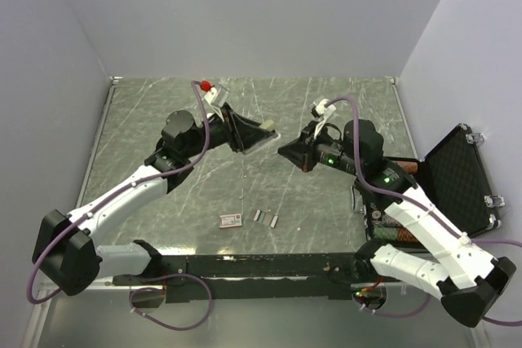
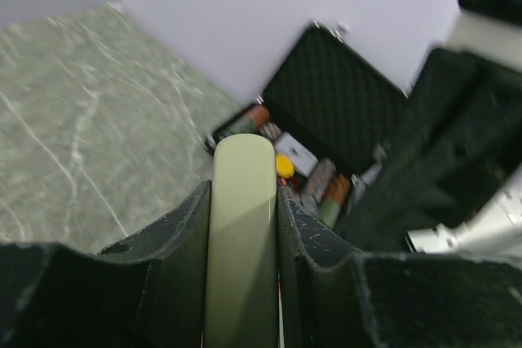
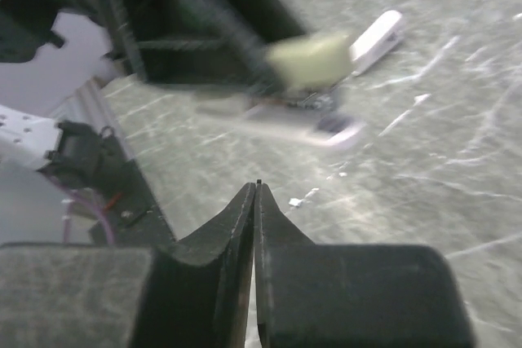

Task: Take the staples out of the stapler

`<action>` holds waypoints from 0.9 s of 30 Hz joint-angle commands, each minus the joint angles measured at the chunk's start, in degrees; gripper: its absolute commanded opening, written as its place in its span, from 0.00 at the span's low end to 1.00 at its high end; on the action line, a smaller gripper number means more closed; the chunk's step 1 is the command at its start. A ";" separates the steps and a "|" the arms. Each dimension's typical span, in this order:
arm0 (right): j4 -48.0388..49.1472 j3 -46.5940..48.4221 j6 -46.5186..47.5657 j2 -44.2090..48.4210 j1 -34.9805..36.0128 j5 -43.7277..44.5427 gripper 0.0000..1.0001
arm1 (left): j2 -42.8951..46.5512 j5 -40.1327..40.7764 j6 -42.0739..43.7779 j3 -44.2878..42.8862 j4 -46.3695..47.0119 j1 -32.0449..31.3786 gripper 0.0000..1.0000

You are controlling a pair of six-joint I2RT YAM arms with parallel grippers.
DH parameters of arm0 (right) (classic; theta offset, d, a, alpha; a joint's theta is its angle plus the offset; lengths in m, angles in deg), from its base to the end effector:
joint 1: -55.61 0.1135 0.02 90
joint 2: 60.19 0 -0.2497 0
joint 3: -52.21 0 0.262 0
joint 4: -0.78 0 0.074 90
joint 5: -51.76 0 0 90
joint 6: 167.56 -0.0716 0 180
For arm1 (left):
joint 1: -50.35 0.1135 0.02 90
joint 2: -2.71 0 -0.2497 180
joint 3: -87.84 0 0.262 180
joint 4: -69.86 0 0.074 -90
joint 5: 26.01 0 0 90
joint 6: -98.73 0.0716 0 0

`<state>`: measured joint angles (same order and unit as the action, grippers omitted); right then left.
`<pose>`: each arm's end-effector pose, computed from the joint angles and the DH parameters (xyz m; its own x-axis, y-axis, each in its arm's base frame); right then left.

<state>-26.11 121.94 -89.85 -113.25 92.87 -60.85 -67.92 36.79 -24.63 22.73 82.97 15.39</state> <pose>0.1893 0.1786 0.3634 -0.3210 0.0027 -0.9471 -0.8103 0.5169 0.2761 0.2553 -0.2185 0.3420 -0.3940 -0.3213 -0.8611 0.7953 0.3504 -0.4947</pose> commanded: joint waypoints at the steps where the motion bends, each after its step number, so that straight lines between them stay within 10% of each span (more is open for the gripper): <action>1: -3.14 3.72 2.36 1.38 -1.92 -0.23 0.14 | 4.09 -12.51 3.30 -2.00 -2.00 -0.20 0.01; 27: 2.40 1.43 -2.29 0.85 -2.45 -9.20 0.00 | 6.20 -18.08 3.39 -0.07 -0.59 -0.90 0.01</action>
<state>-27.02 123.36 -90.58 -112.77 90.68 -66.62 -63.81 16.74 -22.10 22.75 78.91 14.73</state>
